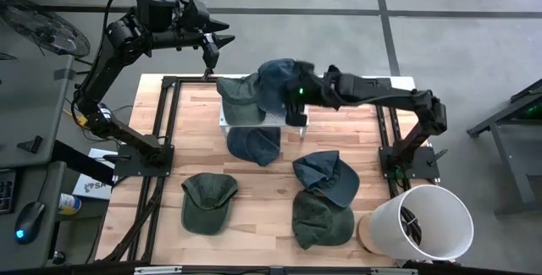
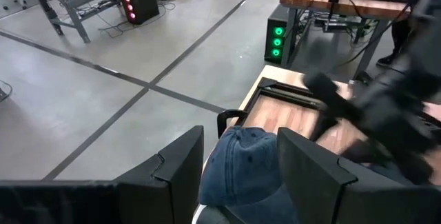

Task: Pick & Place hat
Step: Put the left blue cap on the shelf

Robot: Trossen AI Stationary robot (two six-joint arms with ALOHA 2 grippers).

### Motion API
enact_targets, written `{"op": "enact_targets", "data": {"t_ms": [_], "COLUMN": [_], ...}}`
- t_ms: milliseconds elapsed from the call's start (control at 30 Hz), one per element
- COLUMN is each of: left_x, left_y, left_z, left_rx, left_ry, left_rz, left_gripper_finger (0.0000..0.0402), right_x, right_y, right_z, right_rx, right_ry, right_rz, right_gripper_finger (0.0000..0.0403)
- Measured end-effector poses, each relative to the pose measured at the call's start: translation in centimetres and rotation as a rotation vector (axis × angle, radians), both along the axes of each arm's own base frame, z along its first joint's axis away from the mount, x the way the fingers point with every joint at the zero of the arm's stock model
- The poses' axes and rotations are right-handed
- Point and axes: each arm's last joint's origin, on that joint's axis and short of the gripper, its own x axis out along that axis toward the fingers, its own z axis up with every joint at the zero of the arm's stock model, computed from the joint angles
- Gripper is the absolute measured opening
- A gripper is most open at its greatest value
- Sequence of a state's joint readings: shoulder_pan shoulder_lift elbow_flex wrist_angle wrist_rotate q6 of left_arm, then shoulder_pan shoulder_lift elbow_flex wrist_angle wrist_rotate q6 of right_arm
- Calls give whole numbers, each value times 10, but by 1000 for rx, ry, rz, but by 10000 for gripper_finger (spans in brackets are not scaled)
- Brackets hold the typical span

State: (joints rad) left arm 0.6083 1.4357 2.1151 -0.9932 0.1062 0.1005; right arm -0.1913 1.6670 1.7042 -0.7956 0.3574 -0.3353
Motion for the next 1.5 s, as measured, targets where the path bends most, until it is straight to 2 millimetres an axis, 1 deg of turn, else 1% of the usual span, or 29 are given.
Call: {"op": "enact_targets", "data": {"t_ms": [167,233,333,467,600,733,867,1100,1367,1500], "left_x": [0,0,0,0,0,0,0,0,0,0], "left_y": [0,0,0,-1,-1,-1,-1,-1,-1,-1], "left_z": [0,0,0,0,0,0,0,0,-1,-1], "left_rx": [-1,-5,-7,-8,-8,-10,-9,-9,-12,-14], "left_ry": [0,-3,-5,-5,-4,0,0,0,5,8], "left_rz": [-1,-13,-18,-22,-22,-21,-21,-22,-21,-20], "left_gripper_finger": [182,182,182,182,182,182,182,182,182,182], "right_x": [6,7,11,24,35,44,50,54,55,55], "right_y": [35,47,60,70,77,80,79,70,56,50], "right_z": [0,0,-6,-27,-49,-67,-79,-96,-99,-100], "right_rx": [-13,-5,-11,-14,-79,-139,-176,-154,-148,-110], "right_ry": [-24,-39,-28,37,98,111,119,149,153,156], "right_rz": [6,1,-6,-26,-98,-188,-261,-324,-364,-364], "right_gripper_finger": [181,181,182,182,182,181,181,181,180,165]}}
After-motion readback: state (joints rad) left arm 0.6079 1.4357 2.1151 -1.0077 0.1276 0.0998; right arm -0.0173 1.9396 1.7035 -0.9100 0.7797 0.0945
